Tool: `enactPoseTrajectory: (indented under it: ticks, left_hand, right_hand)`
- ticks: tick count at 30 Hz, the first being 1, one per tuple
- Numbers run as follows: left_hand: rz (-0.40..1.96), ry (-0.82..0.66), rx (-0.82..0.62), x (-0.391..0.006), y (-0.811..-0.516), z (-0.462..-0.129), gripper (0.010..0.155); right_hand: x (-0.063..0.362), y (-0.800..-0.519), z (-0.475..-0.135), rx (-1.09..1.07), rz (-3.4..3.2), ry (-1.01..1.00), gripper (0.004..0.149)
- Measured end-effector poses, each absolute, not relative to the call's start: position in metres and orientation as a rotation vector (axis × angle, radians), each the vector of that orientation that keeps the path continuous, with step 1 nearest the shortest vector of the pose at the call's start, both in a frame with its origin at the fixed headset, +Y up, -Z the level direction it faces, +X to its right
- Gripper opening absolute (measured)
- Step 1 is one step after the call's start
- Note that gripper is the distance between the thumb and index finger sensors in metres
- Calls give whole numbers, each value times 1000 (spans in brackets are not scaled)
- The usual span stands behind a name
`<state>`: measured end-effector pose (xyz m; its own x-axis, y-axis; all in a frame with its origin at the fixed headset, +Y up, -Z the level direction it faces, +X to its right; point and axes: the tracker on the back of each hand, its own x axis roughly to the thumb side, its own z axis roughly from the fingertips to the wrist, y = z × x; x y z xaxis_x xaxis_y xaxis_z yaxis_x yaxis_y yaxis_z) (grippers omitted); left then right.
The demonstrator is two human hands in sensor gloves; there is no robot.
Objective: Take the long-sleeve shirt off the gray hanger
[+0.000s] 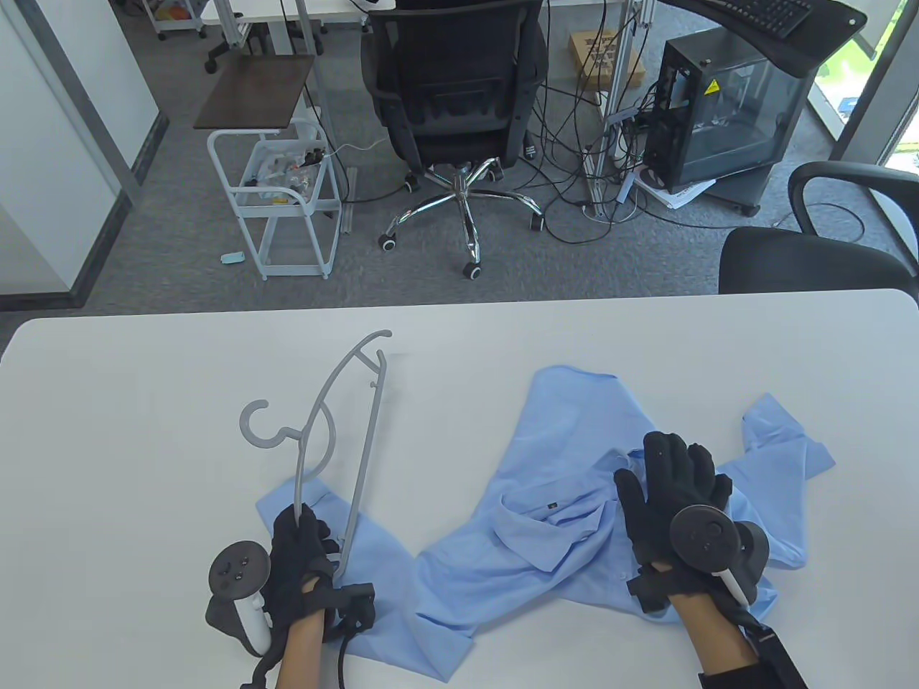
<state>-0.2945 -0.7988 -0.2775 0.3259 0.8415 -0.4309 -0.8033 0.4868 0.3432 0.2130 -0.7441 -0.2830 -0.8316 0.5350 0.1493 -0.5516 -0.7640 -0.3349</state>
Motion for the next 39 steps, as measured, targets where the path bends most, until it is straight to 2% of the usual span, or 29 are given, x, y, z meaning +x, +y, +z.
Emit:
enactPoseTrajectory:
  ticks: [24, 33, 39]
  left_hand:
    - [980, 625, 12, -288, -799, -283, 53]
    - [934, 742, 15, -291, -802, -281, 54]
    - [909, 761, 3, -291, -802, -282, 54]
  right_hand:
    - [214, -746, -284, 52, 2512, -465, 79]
    - [216, -746, -285, 34, 2510, -455, 79]
    - [216, -747, -286, 26, 2512, -451, 78]
